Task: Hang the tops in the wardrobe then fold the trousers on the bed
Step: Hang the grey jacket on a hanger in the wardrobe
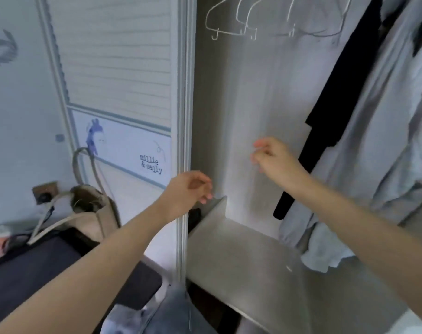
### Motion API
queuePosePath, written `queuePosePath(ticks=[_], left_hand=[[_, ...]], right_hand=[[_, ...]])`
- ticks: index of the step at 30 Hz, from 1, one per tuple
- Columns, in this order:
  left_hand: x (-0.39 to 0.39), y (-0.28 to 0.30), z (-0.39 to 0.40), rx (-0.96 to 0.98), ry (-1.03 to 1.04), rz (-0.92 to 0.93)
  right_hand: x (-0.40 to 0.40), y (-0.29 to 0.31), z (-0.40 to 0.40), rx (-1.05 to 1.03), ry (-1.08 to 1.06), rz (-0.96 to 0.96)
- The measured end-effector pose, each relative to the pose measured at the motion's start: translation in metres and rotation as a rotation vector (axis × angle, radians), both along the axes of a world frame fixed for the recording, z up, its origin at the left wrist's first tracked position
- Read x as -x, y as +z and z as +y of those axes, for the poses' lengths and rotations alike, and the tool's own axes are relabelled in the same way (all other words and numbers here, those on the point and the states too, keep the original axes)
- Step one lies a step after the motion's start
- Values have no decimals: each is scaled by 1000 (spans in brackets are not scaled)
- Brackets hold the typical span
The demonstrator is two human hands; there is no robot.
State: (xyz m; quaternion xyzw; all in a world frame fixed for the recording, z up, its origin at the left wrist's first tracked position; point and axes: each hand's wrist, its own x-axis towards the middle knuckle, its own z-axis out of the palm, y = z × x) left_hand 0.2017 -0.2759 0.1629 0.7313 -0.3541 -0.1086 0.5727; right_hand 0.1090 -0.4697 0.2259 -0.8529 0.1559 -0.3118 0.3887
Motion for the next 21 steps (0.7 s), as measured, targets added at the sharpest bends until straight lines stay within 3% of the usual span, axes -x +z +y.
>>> queuePosePath(ticks=[5, 11, 21], left_hand=[[38, -68, 110, -139, 340, 9], [145, -121, 202, -138, 796, 118], [402, -245, 289, 312, 1525, 597]], right_hand=[[-4, -91, 82, -78, 308, 207], [22, -156, 172, -104, 612, 381], [137, -248, 326, -60, 1191, 632]])
